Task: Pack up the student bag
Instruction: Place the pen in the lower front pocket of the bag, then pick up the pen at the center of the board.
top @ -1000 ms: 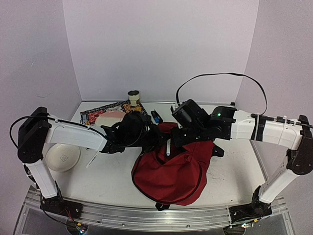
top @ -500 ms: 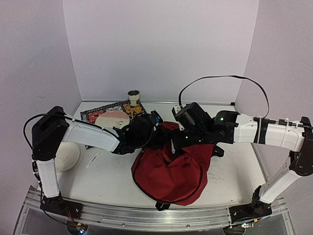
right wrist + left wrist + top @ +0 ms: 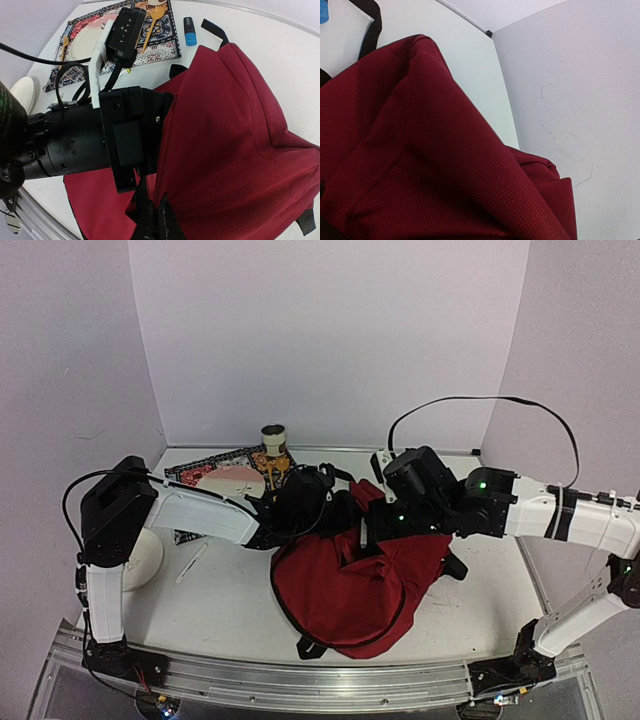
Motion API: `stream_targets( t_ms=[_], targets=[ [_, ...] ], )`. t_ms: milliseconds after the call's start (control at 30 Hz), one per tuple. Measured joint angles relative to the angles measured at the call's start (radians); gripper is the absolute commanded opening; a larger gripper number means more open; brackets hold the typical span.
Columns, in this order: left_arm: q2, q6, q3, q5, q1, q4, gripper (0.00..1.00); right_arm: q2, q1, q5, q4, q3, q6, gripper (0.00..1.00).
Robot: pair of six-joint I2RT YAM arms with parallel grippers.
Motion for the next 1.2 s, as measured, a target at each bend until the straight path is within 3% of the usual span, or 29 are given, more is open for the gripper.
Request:
stream_targets(
  t_ms=[233,467,567,767,933,1000,1200],
  targets=[
    [0.015,0.003,0.007,0.026,0.0,-0.001,0.31,-0.01,0.002,0.001,0.007,-0.015,0.018,0.0],
    [0.007,0.007,-0.021,0.027,0.0,0.001,0.37,0.006,0.012,0.044,0.015,-0.016,0.014,0.0],
    [-0.026,0.012,-0.064,0.026,0.001,0.0,0.42,0.01,0.021,0.06,0.017,-0.02,0.014,0.0],
    [-0.159,0.041,-0.17,0.034,0.016,-0.019,0.6,0.011,0.029,0.09,0.023,-0.037,0.013,0.0],
    [-0.284,0.096,-0.222,0.029,0.025,-0.101,0.79,0.026,0.029,0.097,0.029,-0.041,0.013,0.0],
    [-0.33,0.127,-0.229,0.008,0.027,-0.167,0.93,0.038,0.029,0.097,0.031,-0.041,0.013,0.0],
    [-0.401,0.25,-0.234,-0.066,0.058,-0.373,0.94,0.051,0.029,0.097,0.031,-0.041,0.011,0.0]
  ],
)
